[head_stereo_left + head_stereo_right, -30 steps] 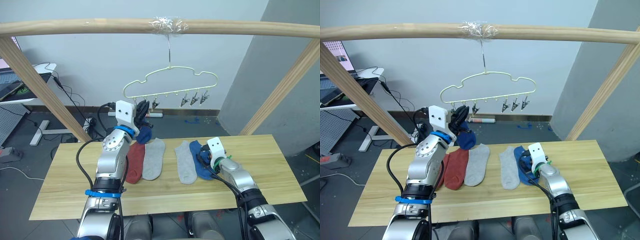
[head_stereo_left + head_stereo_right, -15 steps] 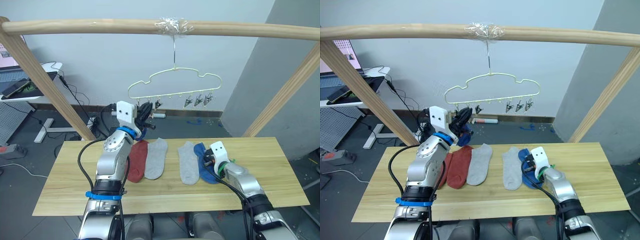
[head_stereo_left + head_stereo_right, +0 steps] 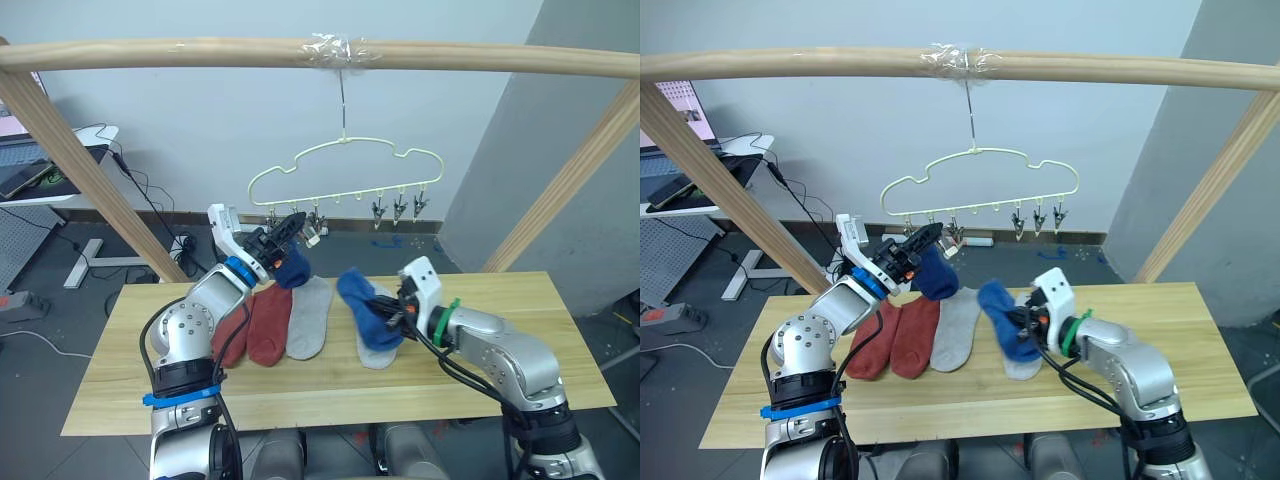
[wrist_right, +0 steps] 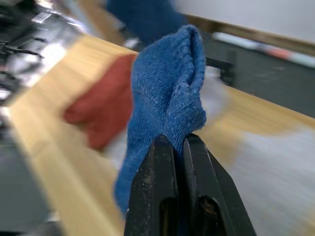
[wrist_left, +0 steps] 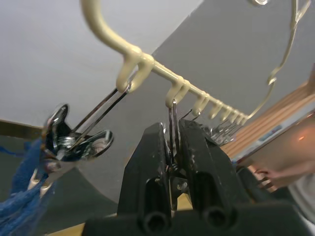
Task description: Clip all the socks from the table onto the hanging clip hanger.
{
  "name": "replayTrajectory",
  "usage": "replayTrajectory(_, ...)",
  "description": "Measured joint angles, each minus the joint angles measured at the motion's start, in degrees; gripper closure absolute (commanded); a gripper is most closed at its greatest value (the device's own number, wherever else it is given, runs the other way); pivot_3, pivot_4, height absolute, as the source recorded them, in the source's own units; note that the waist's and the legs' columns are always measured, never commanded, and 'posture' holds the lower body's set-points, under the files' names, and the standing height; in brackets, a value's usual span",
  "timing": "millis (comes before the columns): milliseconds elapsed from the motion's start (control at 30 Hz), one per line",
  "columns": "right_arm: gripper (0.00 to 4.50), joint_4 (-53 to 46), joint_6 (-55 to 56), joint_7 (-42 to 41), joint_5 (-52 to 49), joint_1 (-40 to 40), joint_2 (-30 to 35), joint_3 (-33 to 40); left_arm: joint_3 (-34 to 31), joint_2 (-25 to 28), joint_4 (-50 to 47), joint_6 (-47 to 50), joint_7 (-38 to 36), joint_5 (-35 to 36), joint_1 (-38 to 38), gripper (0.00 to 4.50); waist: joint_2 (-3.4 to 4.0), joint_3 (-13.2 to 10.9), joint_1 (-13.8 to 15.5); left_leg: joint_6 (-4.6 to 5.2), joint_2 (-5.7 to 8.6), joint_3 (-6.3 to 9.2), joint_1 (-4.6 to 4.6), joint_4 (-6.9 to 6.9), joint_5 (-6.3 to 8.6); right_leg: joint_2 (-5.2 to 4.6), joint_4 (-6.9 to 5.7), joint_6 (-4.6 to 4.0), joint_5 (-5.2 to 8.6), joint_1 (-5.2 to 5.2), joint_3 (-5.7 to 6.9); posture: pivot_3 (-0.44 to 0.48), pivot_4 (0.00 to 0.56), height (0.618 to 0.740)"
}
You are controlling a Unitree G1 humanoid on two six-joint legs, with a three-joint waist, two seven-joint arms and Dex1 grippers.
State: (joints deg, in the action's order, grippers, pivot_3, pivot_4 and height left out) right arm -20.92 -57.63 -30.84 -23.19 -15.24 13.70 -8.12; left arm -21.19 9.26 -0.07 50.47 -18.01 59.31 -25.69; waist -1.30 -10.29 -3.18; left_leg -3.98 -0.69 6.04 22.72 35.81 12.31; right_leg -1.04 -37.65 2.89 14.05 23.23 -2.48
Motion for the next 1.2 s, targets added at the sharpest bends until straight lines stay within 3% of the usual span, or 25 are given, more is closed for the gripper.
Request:
replayTrajectory(333, 4.48, 1.0, -3.8, 4.2, -4.1, -5.5, -6.7, 0.8, 0.2, 0.0, -2.0, 2.0, 2.8, 3.5, 0.5, 4.39, 0.01, 0.0, 0.4, 0.0, 0.01, 0.02, 0.09, -0.03, 0.0, -0.02, 0.05, -0.01, 0.0, 0.07, 0.03, 0.037, 0.13, 0.74)
replayTrajectory(1200, 4.48, -1.9, -13.7, 10.6, -18.6, -6.3, -8.3, 11.6, 0.1, 1.9, -2.9, 2.7, 3.6, 6.3, 1.3, 4.39, 0.02, 0.0, 0.7, 0.0, 0.01, 0.02, 0.11, -0.06, 0.0, -0.02, 0.1, -0.05, 0.02, 0.09, 0.03, 0.031, 0.136, 0.74)
